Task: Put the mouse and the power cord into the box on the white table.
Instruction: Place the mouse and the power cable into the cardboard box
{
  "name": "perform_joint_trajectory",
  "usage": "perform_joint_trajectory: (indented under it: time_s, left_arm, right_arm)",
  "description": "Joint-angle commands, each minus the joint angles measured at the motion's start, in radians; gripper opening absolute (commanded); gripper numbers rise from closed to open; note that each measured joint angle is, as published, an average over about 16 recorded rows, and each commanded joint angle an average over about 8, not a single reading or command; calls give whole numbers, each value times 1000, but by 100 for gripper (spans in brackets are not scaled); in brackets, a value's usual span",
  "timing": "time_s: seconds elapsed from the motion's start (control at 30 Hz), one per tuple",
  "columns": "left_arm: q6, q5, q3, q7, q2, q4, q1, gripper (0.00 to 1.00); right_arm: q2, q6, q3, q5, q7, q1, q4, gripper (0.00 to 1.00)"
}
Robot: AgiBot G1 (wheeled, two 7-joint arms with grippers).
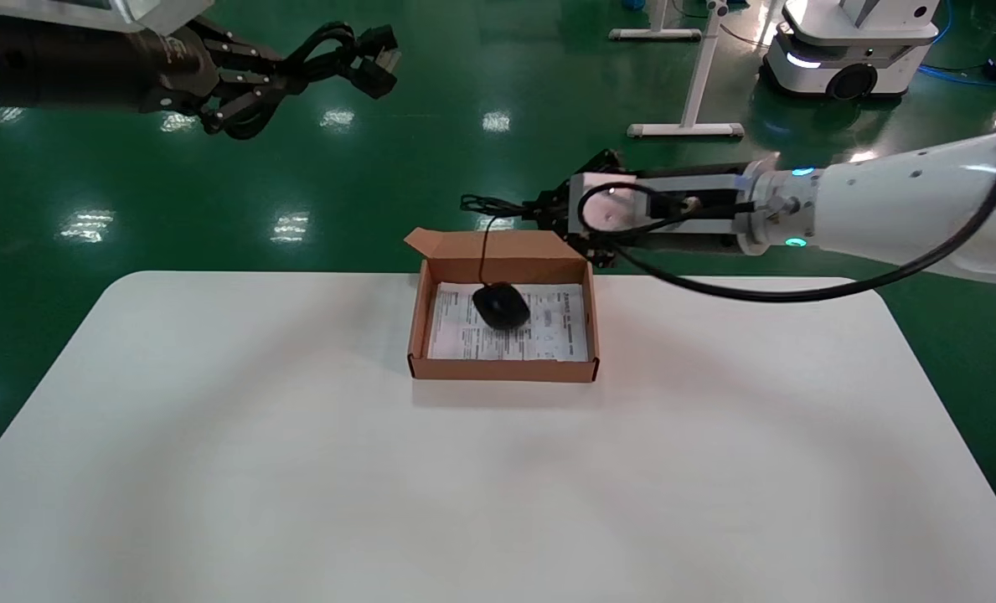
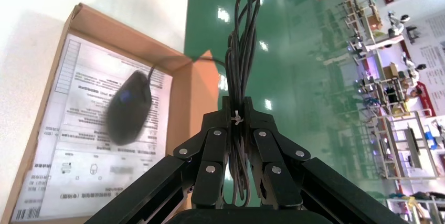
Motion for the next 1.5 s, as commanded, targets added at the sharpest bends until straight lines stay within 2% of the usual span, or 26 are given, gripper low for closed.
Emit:
perform_joint_trajectory:
  time_s: [0.03, 0.33, 0.57, 0.6, 0.63, 0.83, 0.87, 0.9, 1.27, 1.5]
  left_arm:
    - [-1, 4, 2, -13, -6, -16, 6, 0]
    - [10, 25, 16, -60, -36, -73, 15, 0]
    - [14, 40, 25, -104, -57, -118, 26, 0]
    - [14, 42, 26, -110, -58, -124, 28, 0]
    - [13, 44, 28, -117, -60, -131, 30, 0]
    - [7, 54, 35, -151, -66, -172, 47, 0]
    - [7, 55, 36, -157, -66, -178, 50, 0]
    - [7, 56, 37, -162, -66, -184, 53, 0]
    - [13, 64, 47, -195, -69, -236, 77, 0]
    - [53, 63, 68, -175, -39, -240, 108, 0]
  right_arm:
    - [-21, 10, -5, -6, -14, -8, -9, 0]
    - [-99, 76, -36, -43, -131, -37, -75, 0]
    - [-117, 115, -62, -42, -161, -64, -83, 0]
    - [-118, 122, -67, -41, -160, -69, -82, 3]
    - [-119, 130, -72, -40, -158, -73, -79, 11]
    - [-121, 189, -100, -26, -135, -94, -55, 86]
    - [-121, 200, -105, -23, -131, -97, -50, 96]
    - [-121, 210, -110, -20, -127, -99, -44, 100]
    - [-119, 280, -170, 15, -92, -114, -3, 100]
    - [-108, 302, -197, 42, -74, -96, -4, 100]
